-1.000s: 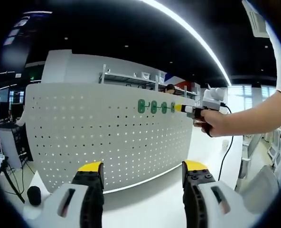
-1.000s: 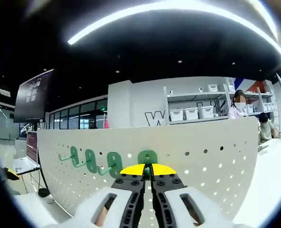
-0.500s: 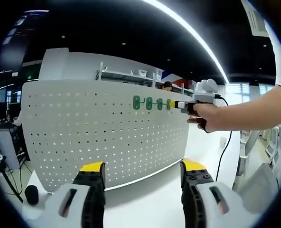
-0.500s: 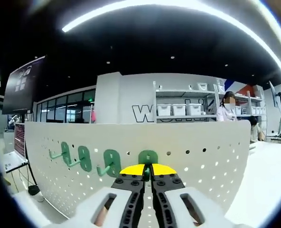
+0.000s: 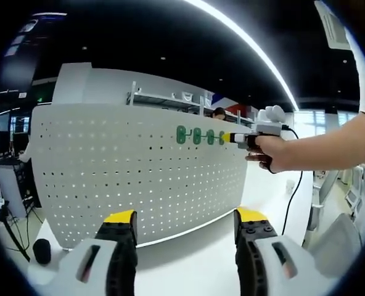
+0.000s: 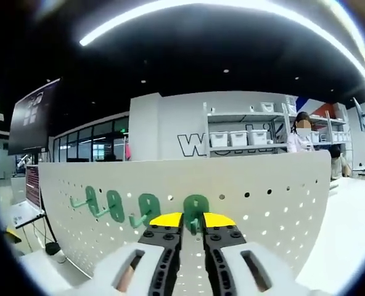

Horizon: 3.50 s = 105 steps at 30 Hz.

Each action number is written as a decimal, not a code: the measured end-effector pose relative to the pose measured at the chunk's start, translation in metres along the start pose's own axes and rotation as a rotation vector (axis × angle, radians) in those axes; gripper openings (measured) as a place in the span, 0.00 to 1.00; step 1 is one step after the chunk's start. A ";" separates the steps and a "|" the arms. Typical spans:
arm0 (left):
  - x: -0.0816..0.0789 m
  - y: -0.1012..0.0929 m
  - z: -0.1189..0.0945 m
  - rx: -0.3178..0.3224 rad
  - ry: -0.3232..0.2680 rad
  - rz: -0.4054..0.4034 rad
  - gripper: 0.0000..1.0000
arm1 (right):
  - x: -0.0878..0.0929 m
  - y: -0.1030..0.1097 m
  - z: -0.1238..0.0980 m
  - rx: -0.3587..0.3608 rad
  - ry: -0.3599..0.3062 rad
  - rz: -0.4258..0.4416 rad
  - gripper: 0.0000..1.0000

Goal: Insert the hook assembly into the mounting plate slot until the hook locks in place.

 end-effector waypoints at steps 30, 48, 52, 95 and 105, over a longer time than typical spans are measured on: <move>0.000 0.000 0.000 0.008 -0.013 -0.006 0.66 | 0.004 -0.009 -0.041 -0.176 -0.015 0.075 0.36; -0.001 0.001 0.002 0.018 -0.021 -0.004 0.65 | 0.008 -0.006 -0.071 -0.234 -0.011 0.056 0.37; -0.001 0.002 0.004 0.018 -0.024 -0.003 0.66 | 0.012 -0.007 -0.085 -0.243 0.008 0.077 0.39; 0.000 0.001 -0.026 0.022 -0.029 0.033 0.73 | 0.035 0.000 -0.193 -0.299 0.089 0.062 0.48; 0.005 0.002 -0.042 0.003 -0.027 0.030 0.77 | 0.043 0.001 -0.209 -0.312 0.111 0.059 0.51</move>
Point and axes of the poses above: the point that each gripper's makers call its tool centre point, and the gripper's own axes: z roughly forward along the fingers, y roughly to its left, x roughly out of its underside, the point moved 6 cm from there along -z, roughly backward along the fingers, and after that the axes turned 7 degrees about -y, right-handed, at the moved point
